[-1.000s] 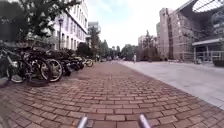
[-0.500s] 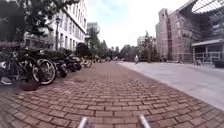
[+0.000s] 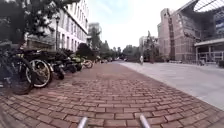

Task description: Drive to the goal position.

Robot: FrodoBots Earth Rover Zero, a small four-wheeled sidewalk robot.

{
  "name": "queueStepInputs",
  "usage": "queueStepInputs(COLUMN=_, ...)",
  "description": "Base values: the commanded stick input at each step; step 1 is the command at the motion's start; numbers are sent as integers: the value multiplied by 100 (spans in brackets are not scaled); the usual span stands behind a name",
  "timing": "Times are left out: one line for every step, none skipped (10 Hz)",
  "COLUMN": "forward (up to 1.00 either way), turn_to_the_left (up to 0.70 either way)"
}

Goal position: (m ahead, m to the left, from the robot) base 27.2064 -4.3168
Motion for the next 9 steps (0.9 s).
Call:
queueStepInputs(forward=70, turn_to_the_left=0)
queueStepInputs(forward=70, turn_to_the_left=5)
queueStepInputs(forward=70, turn_to_the_left=14)
queueStepInputs(forward=70, turn_to_the_left=14)
queueStepInputs(forward=70, turn_to_the_left=14)
queueStepInputs(forward=70, turn_to_the_left=7)
queueStepInputs(forward=70, turn_to_the_left=0)
queueStepInputs(forward=70, turn_to_the_left=0)
queueStepInputs(forward=70, turn_to_the_left=0)
